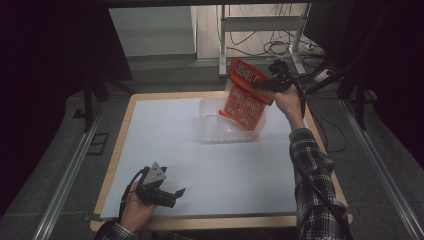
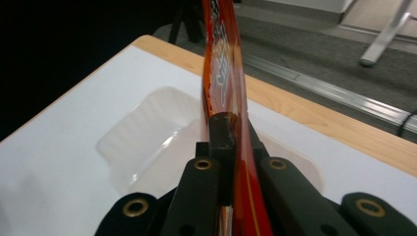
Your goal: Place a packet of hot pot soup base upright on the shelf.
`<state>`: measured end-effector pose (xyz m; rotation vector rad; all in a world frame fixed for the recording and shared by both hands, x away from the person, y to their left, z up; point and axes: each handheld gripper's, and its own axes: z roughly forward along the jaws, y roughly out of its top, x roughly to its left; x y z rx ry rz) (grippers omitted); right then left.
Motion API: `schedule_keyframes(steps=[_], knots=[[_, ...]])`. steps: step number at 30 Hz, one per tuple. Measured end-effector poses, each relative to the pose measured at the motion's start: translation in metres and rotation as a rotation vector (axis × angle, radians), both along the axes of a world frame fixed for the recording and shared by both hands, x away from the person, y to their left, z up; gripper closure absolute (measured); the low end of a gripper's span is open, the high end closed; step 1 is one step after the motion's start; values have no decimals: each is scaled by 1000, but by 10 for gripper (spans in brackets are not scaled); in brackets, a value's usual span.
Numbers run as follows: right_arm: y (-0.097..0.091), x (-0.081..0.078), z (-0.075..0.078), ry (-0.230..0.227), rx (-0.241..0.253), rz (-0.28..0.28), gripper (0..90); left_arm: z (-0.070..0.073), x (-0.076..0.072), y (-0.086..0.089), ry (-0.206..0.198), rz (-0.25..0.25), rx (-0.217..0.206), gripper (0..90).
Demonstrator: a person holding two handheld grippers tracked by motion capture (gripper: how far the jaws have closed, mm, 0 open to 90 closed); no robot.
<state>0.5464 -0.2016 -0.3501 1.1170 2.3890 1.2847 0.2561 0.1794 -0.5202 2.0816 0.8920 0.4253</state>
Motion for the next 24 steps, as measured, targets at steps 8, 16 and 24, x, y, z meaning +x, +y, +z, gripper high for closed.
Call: schedule_keyframes(steps=[8, 16, 24], knots=[[-7, 7, -13, -51, -99, -91, 886, -1, 1, -1, 4, -4, 13, 14], [-7, 6, -9, -63, -108, -101, 732, -1, 1, -1, 6, 1, 15, 13], [-10, 4, -6, -100, -112, -131, 391, -1, 1, -2, 13, 2, 14, 12]])
